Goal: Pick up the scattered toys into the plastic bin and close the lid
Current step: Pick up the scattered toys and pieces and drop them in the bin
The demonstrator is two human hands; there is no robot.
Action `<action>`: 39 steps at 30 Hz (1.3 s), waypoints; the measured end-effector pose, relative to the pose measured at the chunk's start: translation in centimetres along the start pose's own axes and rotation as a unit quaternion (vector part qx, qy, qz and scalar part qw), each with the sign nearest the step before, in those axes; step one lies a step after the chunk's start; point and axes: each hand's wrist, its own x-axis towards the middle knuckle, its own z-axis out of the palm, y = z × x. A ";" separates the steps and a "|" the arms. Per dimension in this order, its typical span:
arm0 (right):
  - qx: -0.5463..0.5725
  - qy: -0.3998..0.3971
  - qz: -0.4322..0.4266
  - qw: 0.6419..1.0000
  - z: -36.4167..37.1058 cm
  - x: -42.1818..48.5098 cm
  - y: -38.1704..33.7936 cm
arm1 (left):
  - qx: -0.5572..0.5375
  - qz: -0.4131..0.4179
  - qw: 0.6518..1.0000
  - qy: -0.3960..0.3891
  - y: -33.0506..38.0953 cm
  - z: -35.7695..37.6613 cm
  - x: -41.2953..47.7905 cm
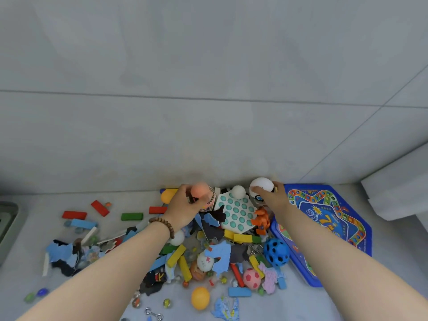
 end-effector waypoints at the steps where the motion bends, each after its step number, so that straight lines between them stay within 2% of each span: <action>1: 0.003 -0.012 -0.004 1.000 -0.4 -0.4 -0.5 | 0.001 0.000 1.000 -0.001 0.2 -0.2 -0.3; 4: -0.017 -0.067 -0.020 0.997 -0.9 -2.7 -3.1 | 0.000 -0.006 1.000 0.001 1.5 -1.5 -1.5; 9: -0.037 -0.190 -0.041 0.980 0.8 -10.6 -9.1 | -0.098 -0.020 0.995 0.018 6.3 -6.3 -7.5; 12: -0.066 -0.246 -0.065 0.965 3.9 -17.2 -12.5 | -0.045 -0.004 0.996 0.072 7.5 -11.8 -12.9; 17: -0.105 -0.343 -0.124 0.925 11.9 -28.6 -16.9 | -0.057 -0.006 0.985 0.165 7.8 -23.9 -22.4; 20: -0.122 -0.392 -0.158 0.898 17.8 -35.2 -19.0 | -0.104 -0.010 0.971 0.215 6.9 -31.2 -27.8; 25: -0.162 -0.471 -0.184 0.848 28.9 -44.7 -19.5 | -0.116 -0.047 0.940 0.319 1.6 -41.6 -35.4; 28: -0.190 -0.496 -0.195 0.824 35.1 -48.7 -18.8 | -0.129 -0.080 0.913 0.378 -3.0 -45.7 -38.2; 32: -0.256 -0.498 -0.226 0.797 41.3 -51.8 -16.5 | -0.136 -0.134 0.898 0.397 -8.4 -48.7 -40.1; 35: -0.269 -0.471 -0.246 0.803 43.7 -52.4 -15.1 | -0.126 -0.140 0.888 0.419 -10.4 -50.1 -40.0; 39: -0.286 -0.417 -0.301 0.808 43.3 -51.6 -14.8 | -0.094 -0.163 0.882 0.433 -11.2 -50.9 -39.4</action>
